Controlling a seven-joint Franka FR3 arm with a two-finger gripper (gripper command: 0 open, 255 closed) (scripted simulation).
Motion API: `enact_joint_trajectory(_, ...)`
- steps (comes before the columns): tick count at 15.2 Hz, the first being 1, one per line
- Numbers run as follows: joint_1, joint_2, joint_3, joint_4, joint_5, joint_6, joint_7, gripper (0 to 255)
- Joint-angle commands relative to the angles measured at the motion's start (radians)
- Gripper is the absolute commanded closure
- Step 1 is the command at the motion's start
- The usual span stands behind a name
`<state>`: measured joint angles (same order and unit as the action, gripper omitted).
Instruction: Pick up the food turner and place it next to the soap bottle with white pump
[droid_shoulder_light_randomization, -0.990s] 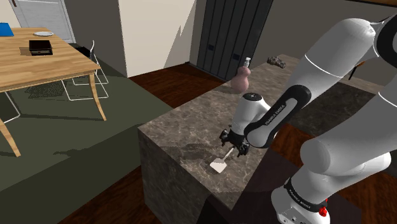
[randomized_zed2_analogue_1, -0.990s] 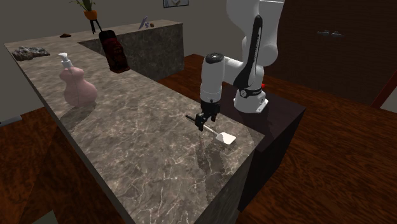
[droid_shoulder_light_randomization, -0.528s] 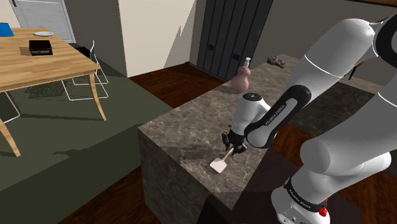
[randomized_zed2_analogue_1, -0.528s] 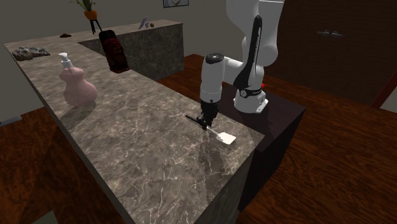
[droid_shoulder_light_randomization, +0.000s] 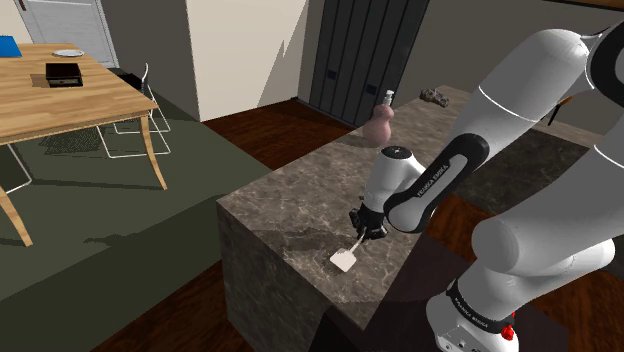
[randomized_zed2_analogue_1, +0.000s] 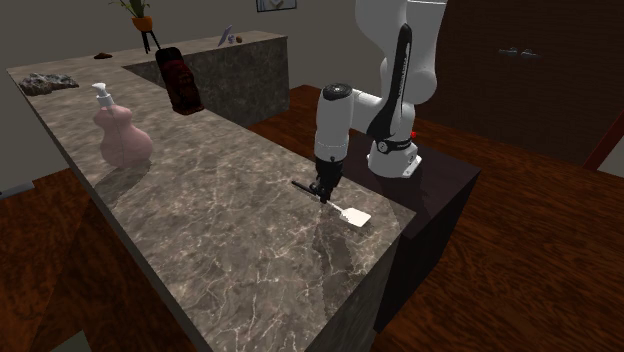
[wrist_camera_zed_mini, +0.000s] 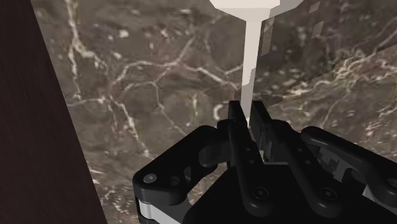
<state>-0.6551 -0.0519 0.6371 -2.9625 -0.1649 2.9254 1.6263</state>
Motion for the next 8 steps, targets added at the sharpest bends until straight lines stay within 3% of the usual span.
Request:
enact_joint_trajectory(1,0.032,-0.029,-0.007,-0.004,0.086,-0.019,-0.060,255)
enact_joint_trajectory(4,0.121,-0.109,-0.050,-0.009,0.241,-0.086,-0.169,255)
enact_joint_trajectory(8,0.194,-0.207,-0.098,-0.009,0.335,-0.180,-0.237,255)
